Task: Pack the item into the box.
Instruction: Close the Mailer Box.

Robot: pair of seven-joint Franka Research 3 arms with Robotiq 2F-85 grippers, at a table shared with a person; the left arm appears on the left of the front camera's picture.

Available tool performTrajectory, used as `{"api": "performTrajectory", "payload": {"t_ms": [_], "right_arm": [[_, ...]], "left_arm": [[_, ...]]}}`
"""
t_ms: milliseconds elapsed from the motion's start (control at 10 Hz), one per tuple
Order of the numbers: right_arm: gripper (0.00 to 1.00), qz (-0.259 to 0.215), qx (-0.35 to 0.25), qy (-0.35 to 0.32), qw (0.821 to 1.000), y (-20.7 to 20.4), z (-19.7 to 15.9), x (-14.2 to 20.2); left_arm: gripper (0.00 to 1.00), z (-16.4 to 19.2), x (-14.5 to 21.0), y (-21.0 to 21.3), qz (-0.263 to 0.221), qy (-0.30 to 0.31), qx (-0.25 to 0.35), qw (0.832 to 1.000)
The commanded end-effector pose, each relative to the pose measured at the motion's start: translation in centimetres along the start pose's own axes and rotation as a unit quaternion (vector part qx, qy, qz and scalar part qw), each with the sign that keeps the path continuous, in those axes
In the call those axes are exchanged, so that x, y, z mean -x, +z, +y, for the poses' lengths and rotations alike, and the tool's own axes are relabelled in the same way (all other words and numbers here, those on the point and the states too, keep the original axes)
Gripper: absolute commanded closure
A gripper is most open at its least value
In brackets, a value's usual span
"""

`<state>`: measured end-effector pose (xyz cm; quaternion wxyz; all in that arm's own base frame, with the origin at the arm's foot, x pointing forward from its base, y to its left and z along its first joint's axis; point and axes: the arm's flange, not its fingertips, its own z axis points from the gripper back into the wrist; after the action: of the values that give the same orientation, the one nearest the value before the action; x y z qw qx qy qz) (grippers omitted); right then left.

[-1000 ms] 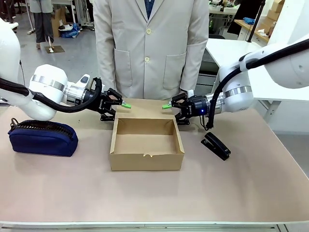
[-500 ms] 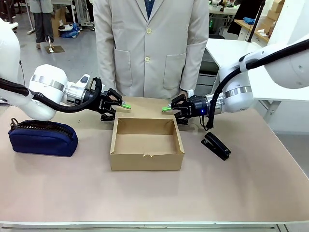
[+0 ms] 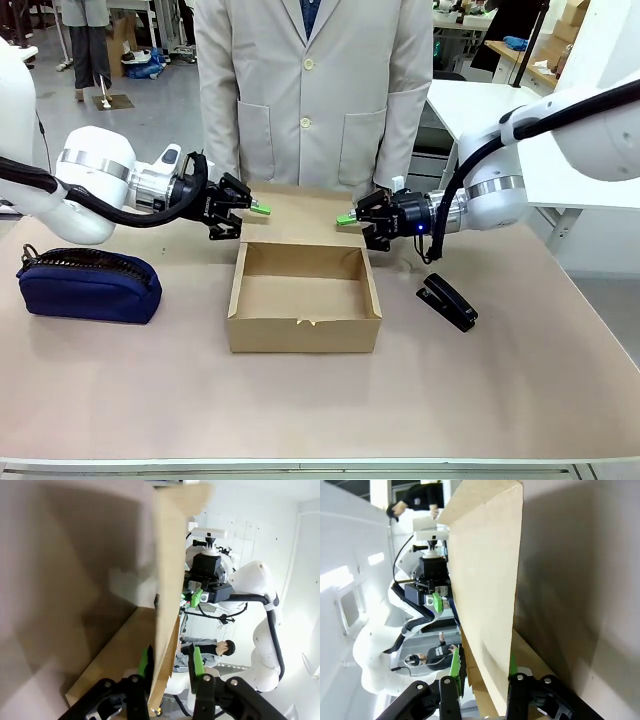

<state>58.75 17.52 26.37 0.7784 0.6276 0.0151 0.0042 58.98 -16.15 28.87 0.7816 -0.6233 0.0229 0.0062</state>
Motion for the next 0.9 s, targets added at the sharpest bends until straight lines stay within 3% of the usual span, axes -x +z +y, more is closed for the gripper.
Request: {"api": "performTrajectory", "payload": {"t_ms": [0, 500, 600, 700, 800], "right_arm": [[0.59, -0.019, -0.030, 0.072, 0.997, 0.5, 0.8, 1.6], [0.59, -0.038, -0.069, 0.180, 0.981, 2.1, 2.9, 4.3], [0.59, -0.048, -0.083, 0.179, 0.979, 2.2, 3.4, 4.7], [0.59, -0.026, -0.053, 0.154, 0.986, 1.9, 2.8, 3.0], [0.59, -0.026, -0.053, 0.154, 0.986, 1.9, 2.8, 3.0]], "left_arm": [[0.60, -1.0, 1.5, 0.1, -0.032, -0.046, 0.012, 0.998], [0.60, -3.5, 3.6, 0.7, -0.074, -0.104, 0.010, 0.992], [0.60, -3.9, 4.1, 0.8, -0.084, -0.110, 0.013, 0.990], [0.60, -4.4, 4.4, 1.3, -0.091, -0.049, 0.013, 0.995], [0.60, -3.8, 2.7, 1.0, -0.063, -0.092, 0.007, 0.994]]}}
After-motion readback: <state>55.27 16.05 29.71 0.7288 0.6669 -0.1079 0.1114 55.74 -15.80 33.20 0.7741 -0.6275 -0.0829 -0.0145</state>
